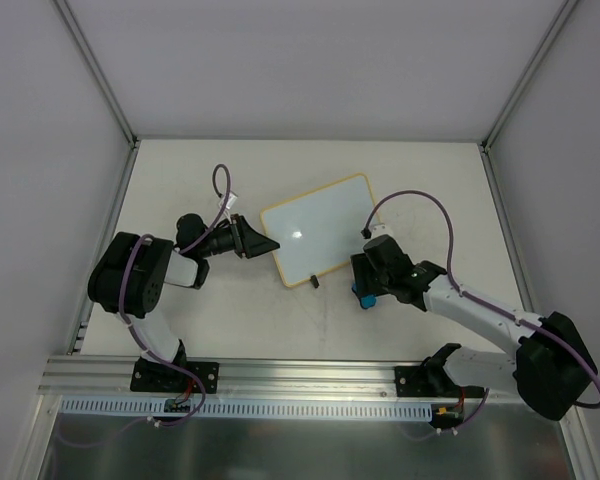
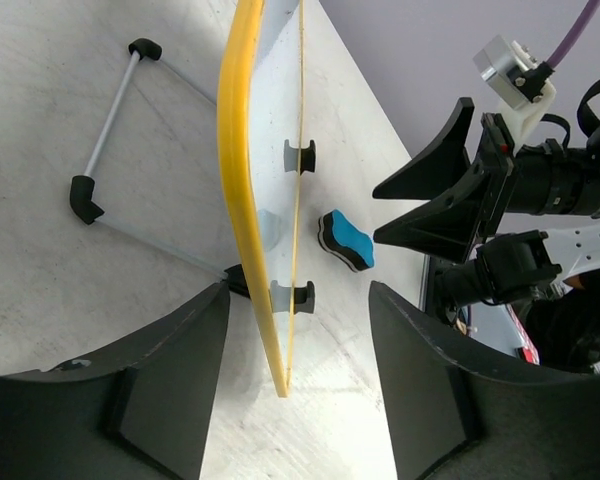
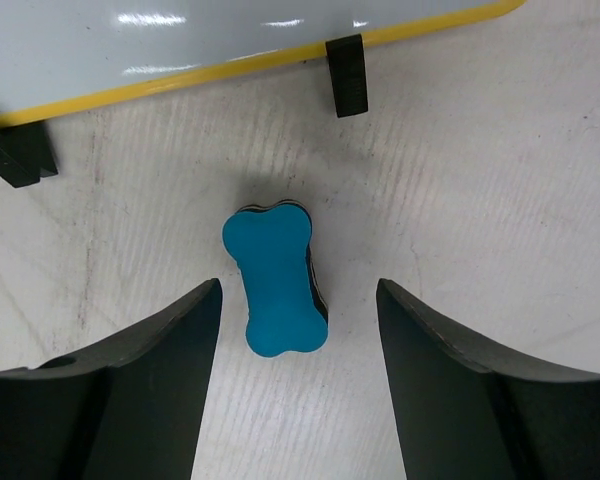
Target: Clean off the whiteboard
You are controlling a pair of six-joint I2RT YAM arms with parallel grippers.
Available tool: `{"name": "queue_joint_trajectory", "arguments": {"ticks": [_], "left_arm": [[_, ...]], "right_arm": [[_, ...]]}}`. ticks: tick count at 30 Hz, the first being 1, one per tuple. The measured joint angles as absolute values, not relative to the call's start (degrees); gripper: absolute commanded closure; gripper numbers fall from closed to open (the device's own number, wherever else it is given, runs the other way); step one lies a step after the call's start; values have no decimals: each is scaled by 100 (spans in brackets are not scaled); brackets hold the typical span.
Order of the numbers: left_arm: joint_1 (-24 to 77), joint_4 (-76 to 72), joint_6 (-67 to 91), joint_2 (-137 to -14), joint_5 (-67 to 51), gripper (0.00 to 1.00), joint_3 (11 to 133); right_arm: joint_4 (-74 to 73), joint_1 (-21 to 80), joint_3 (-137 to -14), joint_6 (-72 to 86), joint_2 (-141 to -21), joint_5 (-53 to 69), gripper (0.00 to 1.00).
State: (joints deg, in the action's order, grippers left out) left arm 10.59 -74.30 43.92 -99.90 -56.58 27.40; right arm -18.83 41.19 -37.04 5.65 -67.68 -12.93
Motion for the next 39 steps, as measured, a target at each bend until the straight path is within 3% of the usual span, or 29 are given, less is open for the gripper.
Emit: {"name": "queue_joint_trajectory", "arguments": {"ticks": [5, 8, 10, 11, 15, 21, 25, 39], "left_arm": [[961, -7428, 4401, -9795, -5623, 36, 2650], [884, -7422, 4399, -9598, -5516, 22, 2606], [845, -7387, 4359, -9332, -5437, 4, 2539], [814, -7373, 4300, -9146, -5358, 1, 2486], [814, -7046, 3913, -8088, -5002, 1, 2318], [814, -5452, 3199, -6108, -4032, 1, 2121], [816, -4049, 2838, -4818, -3017, 1, 1988], [816, -1702, 2718, -3011, -1175, 1, 867]], "right_arm": [[-1686, 4119, -3634, 438, -6149, -1306, 30], [-1459, 4099, -3557, 292, -5714, -1306, 30], [-1297, 4049, -3524, 152, -5513, -1302, 27], [-1210, 4014, -3492, 78, -5428, -1299, 25], [-910, 3795, -3267, -75, -5041, -1262, 16], [-423, 3175, -2851, -1, -4650, -1153, 15], [-141, 3105, -2512, 113, -4351, -1264, 1], [515, 3098, -1535, 132, -3623, -1747, 1]]}}
